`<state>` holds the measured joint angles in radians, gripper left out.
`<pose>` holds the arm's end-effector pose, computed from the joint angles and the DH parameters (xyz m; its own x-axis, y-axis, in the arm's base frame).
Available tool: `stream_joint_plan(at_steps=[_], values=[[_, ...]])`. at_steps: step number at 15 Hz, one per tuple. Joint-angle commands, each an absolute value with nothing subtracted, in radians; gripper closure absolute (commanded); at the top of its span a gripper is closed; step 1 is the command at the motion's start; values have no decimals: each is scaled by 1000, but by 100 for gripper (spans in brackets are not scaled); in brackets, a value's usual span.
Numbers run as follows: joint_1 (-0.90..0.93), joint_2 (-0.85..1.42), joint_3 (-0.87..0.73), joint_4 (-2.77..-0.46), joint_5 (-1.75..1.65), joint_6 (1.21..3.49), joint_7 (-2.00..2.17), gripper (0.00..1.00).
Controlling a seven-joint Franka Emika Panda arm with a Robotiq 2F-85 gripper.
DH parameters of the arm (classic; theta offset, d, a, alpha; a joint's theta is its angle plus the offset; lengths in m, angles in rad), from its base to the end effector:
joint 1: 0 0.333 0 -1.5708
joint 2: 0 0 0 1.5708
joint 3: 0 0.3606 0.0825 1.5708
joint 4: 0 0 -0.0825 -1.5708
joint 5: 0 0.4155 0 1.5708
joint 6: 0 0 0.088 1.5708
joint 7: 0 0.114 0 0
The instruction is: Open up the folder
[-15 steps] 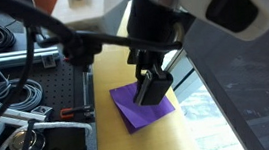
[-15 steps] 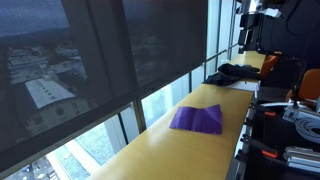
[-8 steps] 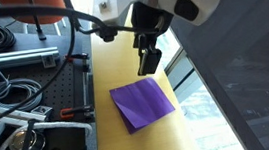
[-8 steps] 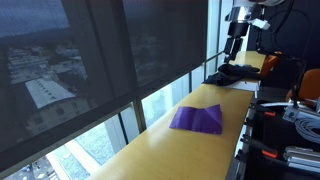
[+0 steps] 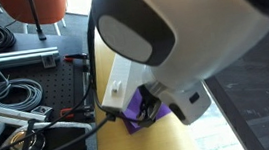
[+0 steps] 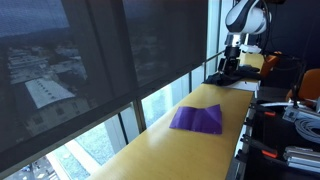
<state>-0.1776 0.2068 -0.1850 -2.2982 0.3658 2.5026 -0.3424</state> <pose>0.5194 -0.1982 0.2716 0.9503 -0.3086 0.0412 -0.2973 -0.9387 -0.1745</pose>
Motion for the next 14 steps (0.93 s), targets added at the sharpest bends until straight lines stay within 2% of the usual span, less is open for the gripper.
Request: stream_joint_plan(at_steps=[1,7,14], values=[[-283,397,-138,-2148,444,2467,-427,0],[-373,601,-48,-2000,412,2400,-416,0],[-418,735,-10,-1890,399,2351,-424,0]])
